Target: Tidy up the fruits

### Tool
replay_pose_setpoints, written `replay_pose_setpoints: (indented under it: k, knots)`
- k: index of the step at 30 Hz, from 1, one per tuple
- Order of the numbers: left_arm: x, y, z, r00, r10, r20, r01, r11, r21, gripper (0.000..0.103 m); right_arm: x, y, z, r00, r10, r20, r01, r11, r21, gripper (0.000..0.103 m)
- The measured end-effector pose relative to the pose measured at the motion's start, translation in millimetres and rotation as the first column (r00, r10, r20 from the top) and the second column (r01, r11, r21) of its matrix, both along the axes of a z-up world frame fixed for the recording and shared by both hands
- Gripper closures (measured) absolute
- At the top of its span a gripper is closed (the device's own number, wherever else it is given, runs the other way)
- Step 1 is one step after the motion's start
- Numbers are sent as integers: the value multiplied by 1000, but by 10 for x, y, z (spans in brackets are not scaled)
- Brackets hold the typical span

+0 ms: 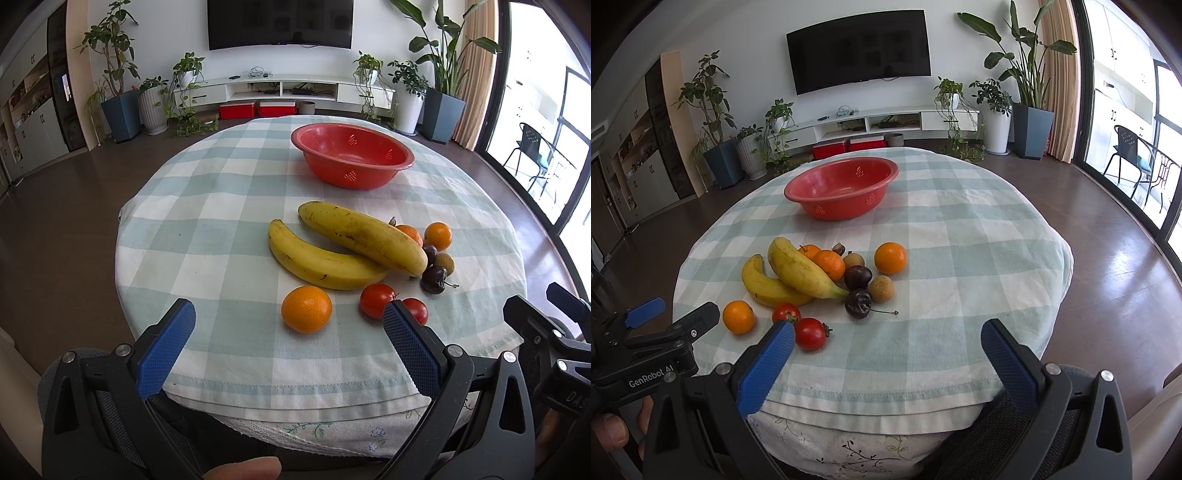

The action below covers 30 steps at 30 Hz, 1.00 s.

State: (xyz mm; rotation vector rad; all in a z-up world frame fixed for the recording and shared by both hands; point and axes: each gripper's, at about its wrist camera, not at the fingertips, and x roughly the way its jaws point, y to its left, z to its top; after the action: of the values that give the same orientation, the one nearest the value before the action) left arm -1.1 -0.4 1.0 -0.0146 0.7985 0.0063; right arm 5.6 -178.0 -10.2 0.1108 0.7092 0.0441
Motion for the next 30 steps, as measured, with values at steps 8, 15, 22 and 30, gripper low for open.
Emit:
replay_pose_setpoints:
  k: [8, 15, 22, 30]
  knots:
    - [5, 7, -59, 1000, 1, -1, -1, 1000, 2, 0, 1, 1, -1, 1000, 0, -1, 0, 1000, -1, 0]
    - [4, 11, -62, 1000, 0, 0, 0, 1000, 0, 0, 3, 6, -4, 1000, 1, -1, -1, 1000, 0, 0]
    - [7, 11, -59, 1000, 2, 1, -2, 1000, -3, 0, 4, 3, -4, 1000, 0, -3, 0, 1000, 0, 0]
    - [50, 138, -152, 1000, -18, 13, 19, 994, -110, 0, 6, 2, -9, 1000, 4, 0, -4, 1000, 6, 0]
